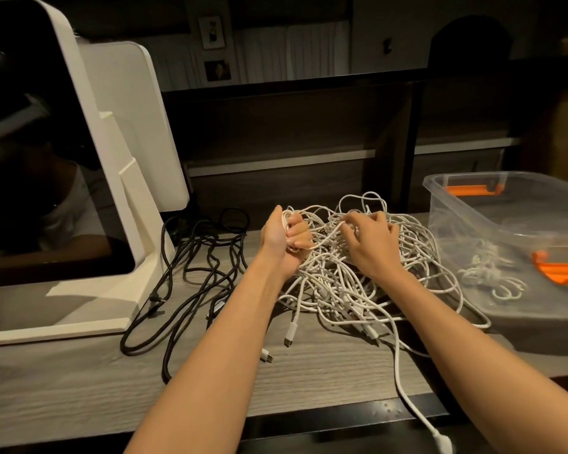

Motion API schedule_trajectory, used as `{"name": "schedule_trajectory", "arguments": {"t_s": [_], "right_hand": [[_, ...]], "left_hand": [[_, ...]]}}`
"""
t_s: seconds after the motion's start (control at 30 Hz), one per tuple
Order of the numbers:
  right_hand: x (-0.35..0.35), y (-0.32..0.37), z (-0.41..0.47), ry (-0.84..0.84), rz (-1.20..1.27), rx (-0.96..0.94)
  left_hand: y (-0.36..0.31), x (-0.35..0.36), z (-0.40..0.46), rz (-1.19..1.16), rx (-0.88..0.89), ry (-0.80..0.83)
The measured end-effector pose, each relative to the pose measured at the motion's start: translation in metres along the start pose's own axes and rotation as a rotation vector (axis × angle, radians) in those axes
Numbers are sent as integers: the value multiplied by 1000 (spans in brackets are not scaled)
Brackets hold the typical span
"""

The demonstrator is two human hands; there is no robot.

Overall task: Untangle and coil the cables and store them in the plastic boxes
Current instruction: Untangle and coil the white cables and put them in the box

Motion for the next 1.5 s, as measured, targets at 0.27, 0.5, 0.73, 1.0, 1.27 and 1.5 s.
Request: {"name": "schedule_trajectory", "arguments": {"t_s": [0.27, 0.5, 0.73, 1.0, 1.27, 1.5], "right_hand": [[-16, 14, 1, -141, 290, -144], [-12, 10, 2, -75, 402, -6], [6, 10, -2, 371, 578, -5], [7, 17, -1, 165, 0, -169], [8, 11, -2, 139, -114, -108], [10, -1, 0, 173, -208, 35]], "left_hand": [[0, 13, -2, 1088, 294, 97], [10, 12, 1, 991, 119, 194], [2, 15, -4, 977, 224, 196], [-4, 11, -3, 911, 296, 59], [-13, 4, -3, 892, 569, -133], [-4, 11, -7, 215, 186, 82]]}}
Point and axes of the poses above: each hand's wrist, its own z-axis towards the middle knuckle, its own x-axis out of the palm, y = z × x, the point moved 6 cm from there along z, towards the middle knuckle, and after that the axes turned 7 degrees about -z, right-handed, at the moved point
